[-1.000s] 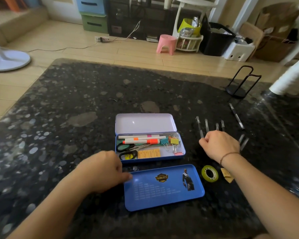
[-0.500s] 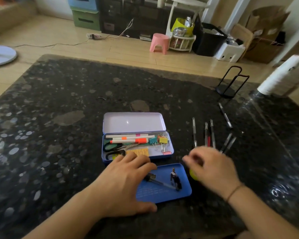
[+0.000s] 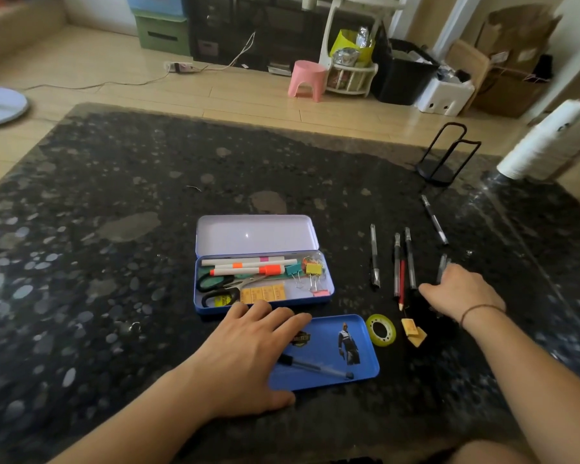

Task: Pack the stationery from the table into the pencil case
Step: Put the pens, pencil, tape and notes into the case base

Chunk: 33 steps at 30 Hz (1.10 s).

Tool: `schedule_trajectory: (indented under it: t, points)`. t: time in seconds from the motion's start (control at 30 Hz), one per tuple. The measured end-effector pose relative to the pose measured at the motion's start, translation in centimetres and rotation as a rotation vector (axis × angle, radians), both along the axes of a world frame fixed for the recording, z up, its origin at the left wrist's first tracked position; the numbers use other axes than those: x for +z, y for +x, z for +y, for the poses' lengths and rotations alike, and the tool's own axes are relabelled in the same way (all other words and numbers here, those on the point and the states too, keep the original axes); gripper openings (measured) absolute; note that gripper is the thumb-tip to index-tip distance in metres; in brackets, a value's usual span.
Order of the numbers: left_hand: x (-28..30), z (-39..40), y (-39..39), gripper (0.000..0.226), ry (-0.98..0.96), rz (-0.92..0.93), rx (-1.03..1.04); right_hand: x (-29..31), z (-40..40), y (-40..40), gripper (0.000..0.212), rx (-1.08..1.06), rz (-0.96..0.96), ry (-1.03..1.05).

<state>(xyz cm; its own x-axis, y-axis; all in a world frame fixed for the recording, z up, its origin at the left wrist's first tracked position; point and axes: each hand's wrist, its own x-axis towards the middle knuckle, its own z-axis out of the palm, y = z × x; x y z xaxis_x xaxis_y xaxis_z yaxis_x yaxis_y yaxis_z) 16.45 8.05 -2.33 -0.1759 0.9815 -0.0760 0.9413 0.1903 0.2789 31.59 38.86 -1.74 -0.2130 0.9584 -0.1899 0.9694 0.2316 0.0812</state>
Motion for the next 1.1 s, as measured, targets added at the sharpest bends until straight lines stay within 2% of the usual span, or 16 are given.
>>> schedule_trajectory:
  t: [0.1,0.23,0.3,0.37,0.4,0.47,0.57,0.67,0.73,0.83,0.9,0.97,1.03,1.1]
  points:
    - [-0.1,-0.2,-0.2,0.098,-0.005,-0.039,-0.007,-0.2,0.2,0.5,0.051,-0.065,0.090,-0.020]
    - [-0.4,-1.4,-0.9,0.104,-0.012,-0.092,0.000,0.9,-0.3,1.6,0.047,-0.075,0.196,-0.097]
    - [-0.4,-1.7,-1.0,0.107,-0.021,-0.117,0.017,1.7,-1.0,2.4,0.046,-0.057,0.330,-0.136]
    - [-0.4,-1.8,-0.8,0.112,-0.015,-0.169,0.046,2.5,-2.7,2.8,0.047,-0.008,0.545,-0.196]
    - [-0.5,-1.7,-0.7,0.114,0.001,-0.197,0.062,2.6,-3.8,2.7,0.046,0.053,0.597,-0.234]
    - [-0.7,-1.5,-0.6,0.117,0.031,-0.238,0.083,2.1,-6.0,2.1,0.042,0.196,0.541,-0.281]
    - [-0.9,-0.8,-0.2,0.120,0.050,-0.296,0.101,1.3,-7.8,1.7,0.040,0.322,0.521,-0.127]
    - [-0.9,-0.6,-0.2,0.120,0.062,-0.337,0.108,1.6,-9.6,1.6,0.037,0.730,0.550,-0.083]
    - [-1.0,-0.6,-0.2,0.121,0.081,-0.344,0.111,1.1,-11.3,1.7,0.034,1.008,0.501,-0.103]
    - [-1.0,-0.4,-0.1,0.121,0.116,-0.344,0.122,-0.6,-12.7,1.0,0.030,1.158,0.378,-0.128]
    - [-1.2,-0.3,-0.1,0.118,0.139,-0.308,0.102,-1.0,-12.5,0.7,0.027,1.147,0.387,-0.113]
    - [-1.4,-0.2,-0.2,0.112,0.137,-0.258,0.074,-0.8,-11.4,0.7,0.025,1.051,0.494,-0.023]
    - [-1.4,-0.1,-0.3,0.108,0.126,-0.223,0.062,-0.2,-8.9,0.6,0.015,0.738,0.613,0.066]
    - [-1.3,-0.1,-0.4,0.110,0.117,-0.195,0.067,0.2,-5.9,0.2,0.014,0.375,0.536,0.029]
